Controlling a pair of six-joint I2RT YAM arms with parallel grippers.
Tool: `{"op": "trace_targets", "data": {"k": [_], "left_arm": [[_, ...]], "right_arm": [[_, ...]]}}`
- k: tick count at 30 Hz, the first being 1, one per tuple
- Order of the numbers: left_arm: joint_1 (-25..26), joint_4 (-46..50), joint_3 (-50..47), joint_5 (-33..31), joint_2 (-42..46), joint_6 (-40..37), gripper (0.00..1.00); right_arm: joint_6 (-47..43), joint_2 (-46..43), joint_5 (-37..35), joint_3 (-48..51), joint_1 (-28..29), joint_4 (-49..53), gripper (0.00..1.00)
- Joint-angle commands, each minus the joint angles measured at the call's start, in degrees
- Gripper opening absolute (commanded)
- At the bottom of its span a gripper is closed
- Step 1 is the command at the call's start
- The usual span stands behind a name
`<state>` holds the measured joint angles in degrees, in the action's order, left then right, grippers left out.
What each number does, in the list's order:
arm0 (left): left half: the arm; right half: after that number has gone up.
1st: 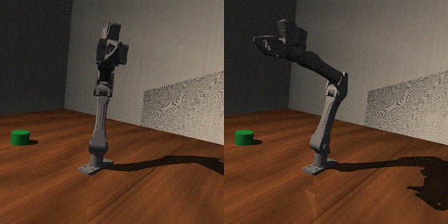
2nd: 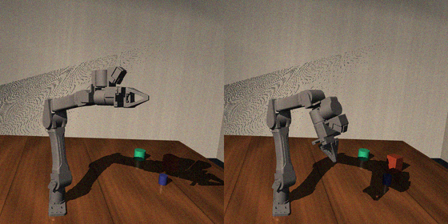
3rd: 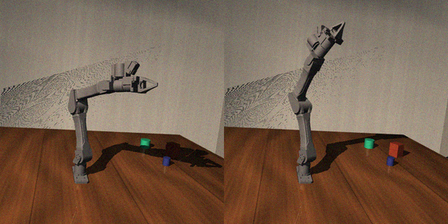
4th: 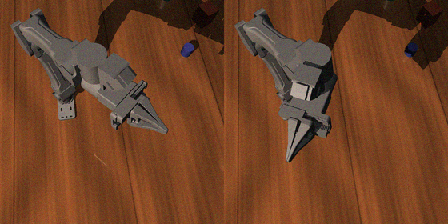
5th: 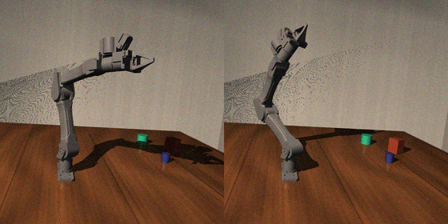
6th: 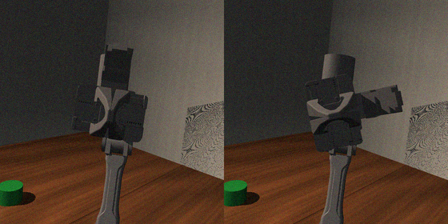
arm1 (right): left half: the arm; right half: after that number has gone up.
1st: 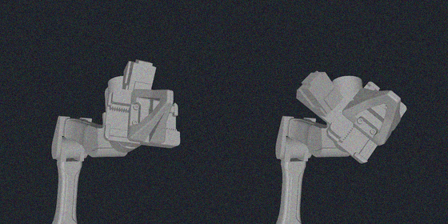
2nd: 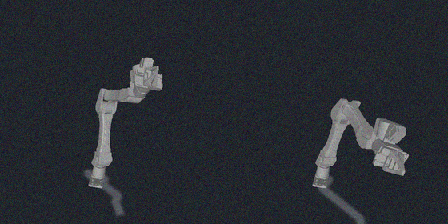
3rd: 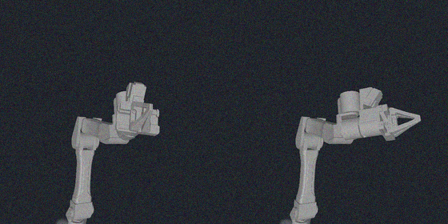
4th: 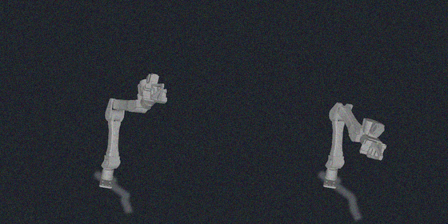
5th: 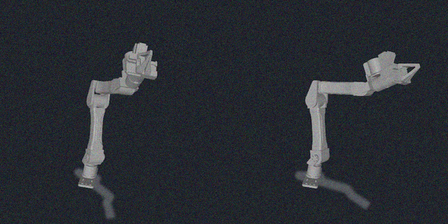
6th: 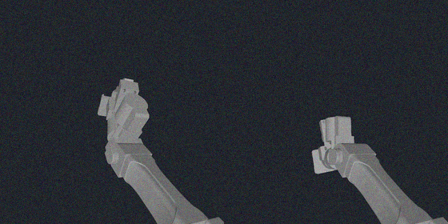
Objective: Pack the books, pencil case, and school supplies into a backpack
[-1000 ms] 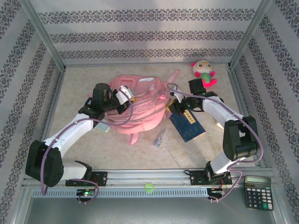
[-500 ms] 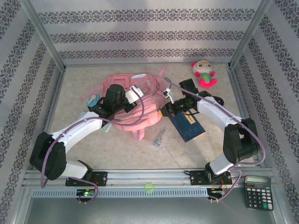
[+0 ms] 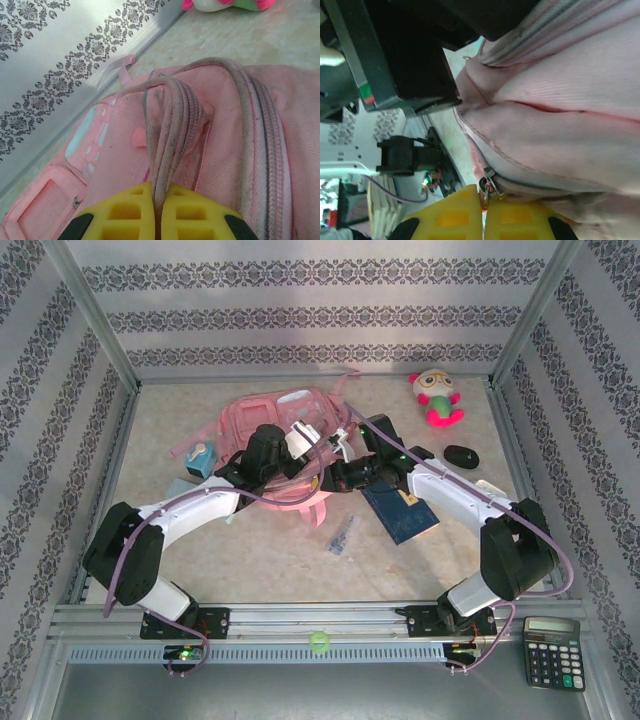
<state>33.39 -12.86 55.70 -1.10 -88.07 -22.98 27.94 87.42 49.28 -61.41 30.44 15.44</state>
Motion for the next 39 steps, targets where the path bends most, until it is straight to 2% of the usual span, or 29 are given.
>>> {"op": "trace_targets", "data": {"k": [1,5,6,8,10,12,14,18,26,34,35,36,38,39], "left_arm": [[0.48,-6.59,1.63,0.35,-0.69,2.71,0.00],[0.48,-9.77,-0.81,5.58,1.20,3.95,0.00],[0.38,-10.22,-1.23,7.23,1.62,4.08,0.00],[0.11,-11.31,-2.30,11.24,2.53,4.11,0.00],[-0.45,-12.48,-3.49,15.53,3.44,3.98,0.00],[-1.32,-13.38,-4.64,19.71,4.12,3.64,0.00],[-2.12,-13.81,-5.42,24.03,4.79,2.63,0.00],[-3.64,-14.84,-6.23,30.44,5.14,1.84,0.00],[-7.97,-20.77,-6.74,38.90,4.66,5.68,0.00],[-9.74,-16.49,-4.75,48.99,4.03,2.46,0.00],[-9.75,-15.63,-4.38,50.15,3.89,1.84,0.00],[-9.77,-15.11,-3.99,50.89,3.59,1.36,0.00],[-9.81,-14.74,-3.28,50.11,2.90,0.66,0.00],[-9.77,-14.65,-2.87,48.15,2.29,0.15,0.00]], "right_arm": [[8.64,-3.04,0.87,2.07,1.86,-7.86,0.00],[13.95,-3.20,-1.11,5.15,1.52,-11.72,0.00],[14.50,-3.30,-1.03,5.38,1.26,-11.99,0.08],[15.94,-4.38,-0.87,6.02,-0.21,-11.87,0.36],[17.89,-6.92,-1.40,7.68,-2.63,-12.86,0.55],[20.39,-10.41,-3.75,10.29,-6.05,-13.19,0.66],[22.55,-13.32,-5.78,12.54,-9.10,-13.39,0.70],[26.19,-15.65,-8.72,15.82,-11.80,-13.24,0.73],[30.38,-14.85,-14.96,18.77,-10.63,-14.37,0.79],[37.46,-7.44,-16.31,16.65,-5.83,-29.31,0.79],[38.52,-6.27,-16.83,16.21,-5.21,-31.41,0.78],[39.30,-5.07,-17.48,15.69,-4.55,-33.30,0.71],[41.01,-3.70,-19.84,15.09,-3.15,-36.43,0.45],[42.02,-3.49,-21.94,15.56,-2.26,-38.72,0.35]]}}
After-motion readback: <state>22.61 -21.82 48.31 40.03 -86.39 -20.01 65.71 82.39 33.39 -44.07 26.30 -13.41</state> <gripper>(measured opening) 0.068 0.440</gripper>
